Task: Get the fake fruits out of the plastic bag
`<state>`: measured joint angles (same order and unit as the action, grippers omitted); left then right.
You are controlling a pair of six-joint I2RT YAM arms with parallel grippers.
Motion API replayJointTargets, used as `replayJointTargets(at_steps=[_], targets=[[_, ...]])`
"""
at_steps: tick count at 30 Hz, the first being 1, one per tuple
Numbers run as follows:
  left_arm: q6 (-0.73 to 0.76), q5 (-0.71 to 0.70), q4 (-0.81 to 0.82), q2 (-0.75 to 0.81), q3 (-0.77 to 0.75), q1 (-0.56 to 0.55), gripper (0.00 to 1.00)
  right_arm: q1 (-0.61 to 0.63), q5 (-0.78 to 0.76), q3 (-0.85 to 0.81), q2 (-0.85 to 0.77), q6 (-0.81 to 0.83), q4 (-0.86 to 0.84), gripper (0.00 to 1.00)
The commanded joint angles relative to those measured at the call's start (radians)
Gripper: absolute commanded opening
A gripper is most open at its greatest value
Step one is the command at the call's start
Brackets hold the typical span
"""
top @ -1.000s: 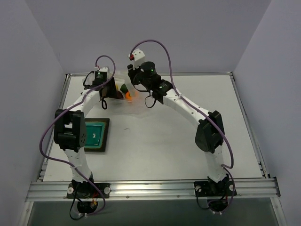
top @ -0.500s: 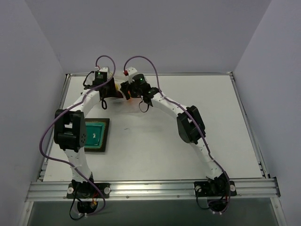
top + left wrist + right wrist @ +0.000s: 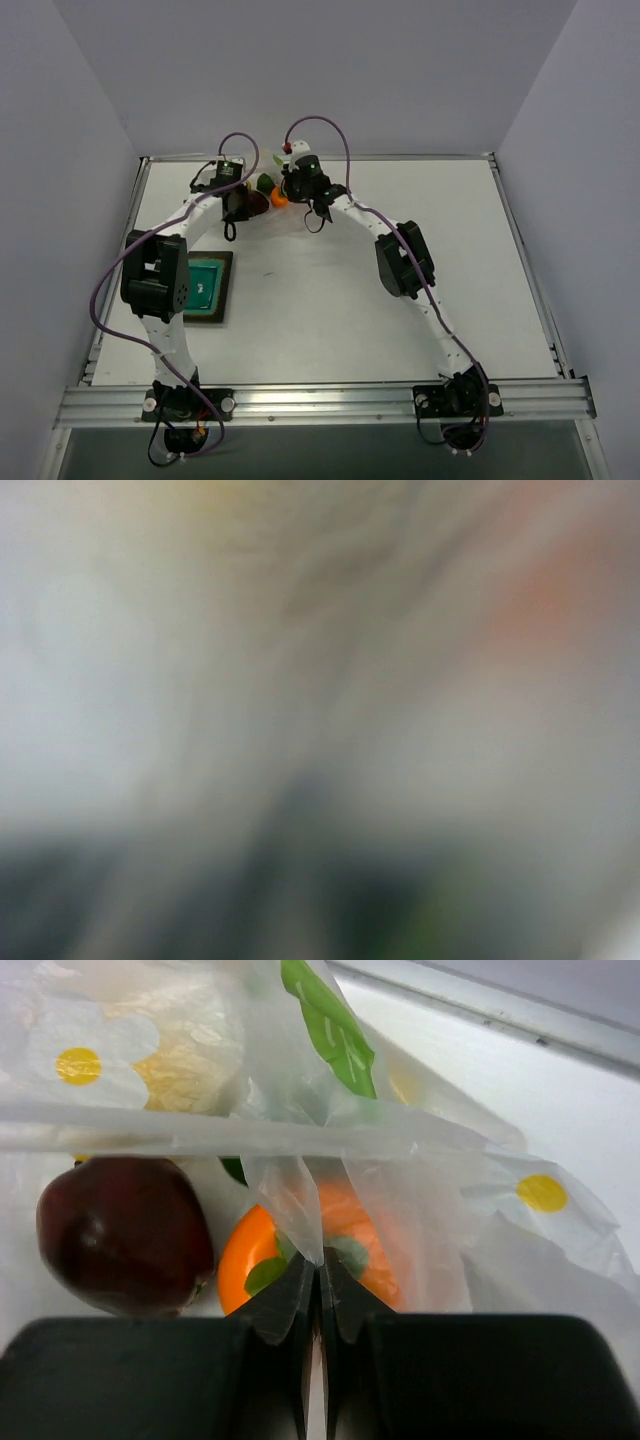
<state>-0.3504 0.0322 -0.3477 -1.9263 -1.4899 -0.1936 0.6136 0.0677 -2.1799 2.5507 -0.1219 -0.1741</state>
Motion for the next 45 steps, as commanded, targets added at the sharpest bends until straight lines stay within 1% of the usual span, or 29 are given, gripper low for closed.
replayJointTargets(at_steps=[1, 3, 4, 5, 7, 8, 9, 11, 13, 15, 17, 20, 21, 23, 26, 28, 30, 31, 33, 34, 37, 38, 41, 42, 44, 45], targets=[[0.002, -0.02, -0.098, 0.059, 0.017, 0.005, 0.02, -0.006, 0.092, 0.072, -0.041, -0.105, -0.057, 0.0], [0.02, -0.023, -0.131, 0.07, 0.029, 0.005, 0.03, 0.0, 0.124, 0.138, -0.096, -0.125, -0.085, 0.0], [0.042, -0.023, -0.155, 0.07, 0.034, 0.005, 0.02, 0.002, 0.142, 0.21, -0.118, -0.154, -0.093, 0.0], [0.051, -0.064, -0.166, 0.07, 0.037, 0.006, 0.02, 0.003, 0.197, 0.25, -0.139, -0.169, -0.106, 0.0], [0.059, -0.095, -0.174, 0.075, 0.046, 0.017, 0.02, 0.006, 0.236, 0.334, -0.219, -0.203, -0.154, 0.0], [0.057, -0.106, -0.168, 0.078, 0.048, 0.026, 0.02, 0.009, 0.28, 0.418, -0.245, -0.229, -0.181, 0.0], [0.056, -0.092, -0.156, 0.079, 0.043, 0.051, 0.02, 0.011, 0.293, 0.451, -0.297, -0.234, -0.223, 0.0], [0.039, -0.077, -0.146, 0.075, 0.023, 0.085, 0.02, 0.017, 0.293, 0.489, -0.334, -0.226, -0.223, 0.0], [0.012, -0.023, -0.126, 0.075, 0.0, 0.143, 0.02, 0.011, 0.281, 0.496, -0.372, -0.222, -0.212, 0.0], [-0.004, 0.038, -0.097, 0.081, -0.006, 0.172, 0.02, 0.005, 0.239, 0.49, -0.392, -0.216, -0.202, 0.0], [-0.009, 0.043, -0.086, 0.089, -0.02, 0.187, 0.02, -0.008, 0.212, 0.477, -0.388, -0.214, -0.197, 0.0], [-0.001, 0.067, -0.074, 0.09, -0.043, 0.187, 0.02, -0.041, 0.158, 0.41, -0.333, -0.246, -0.192, 0.0], [-0.002, 0.081, -0.06, 0.087, -0.047, 0.189, 0.02, -0.052, 0.146, 0.341, -0.279, -0.268, -0.185, 0.0], [-0.012, 0.107, -0.042, 0.075, -0.061, 0.187, 0.02, -0.07, 0.123, 0.258, -0.216, -0.286, -0.151, 0.0], [-0.022, 0.106, -0.022, 0.044, -0.093, 0.187, 0.06, -0.094, 0.106, 0.125, -0.08, -0.312, -0.128, 0.0], [-0.022, 0.112, -0.022, 0.011, -0.115, 0.187, 0.11, -0.101, 0.095, 0.039, -0.032, -0.321, -0.105, 0.0], [-0.022, 0.113, -0.021, -0.011, -0.133, 0.187, 0.15, -0.107, 0.092, -0.006, 0.026, -0.329, -0.071, 0.0], [-0.022, 0.117, -0.019, -0.031, -0.136, 0.187, 0.22, -0.11, 0.09, -0.02, 0.042, -0.332, -0.062, 0.0], [-0.018, 0.133, -0.011, -0.052, -0.153, 0.187, 0.31, -0.112, 0.07, -0.031, 0.068, -0.341, -0.058, 0.0], [-0.016, 0.136, -0.013, -0.072, -0.161, 0.187, 0.41, -0.115, 0.064, -0.032, 0.074, -0.346, -0.054, 0.0], [-0.013, 0.149, -0.02, -0.109, -0.2, 0.187, 0.52, -0.118, 0.049, -0.046, 0.091, -0.346, -0.038, 0.0], [-0.013, 0.147, -0.023, -0.117, -0.21, 0.187, 0.58, -0.118, 0.043, -0.058, 0.097, -0.343, -0.013, 0.0], [-0.012, 0.147, -0.027, -0.145, -0.247, 0.187, 0.69, -0.114, 0.05, -0.138, 0.149, -0.329, 0.056, 0.05], [-0.009, 0.152, -0.031, -0.155, -0.256, 0.187, 0.7, -0.11, 0.075, -0.159, 0.154, -0.314, 0.068, 0.06], [-0.002, 0.147, -0.037, -0.16, -0.28, 0.187, 0.73, -0.086, 0.116, -0.137, 0.134, -0.292, 0.079, 0.07], [-0.001, 0.147, -0.04, -0.161, -0.285, 0.187, 0.75, -0.072, 0.142, -0.073, 0.117, -0.259, 0.078, 0.07]])
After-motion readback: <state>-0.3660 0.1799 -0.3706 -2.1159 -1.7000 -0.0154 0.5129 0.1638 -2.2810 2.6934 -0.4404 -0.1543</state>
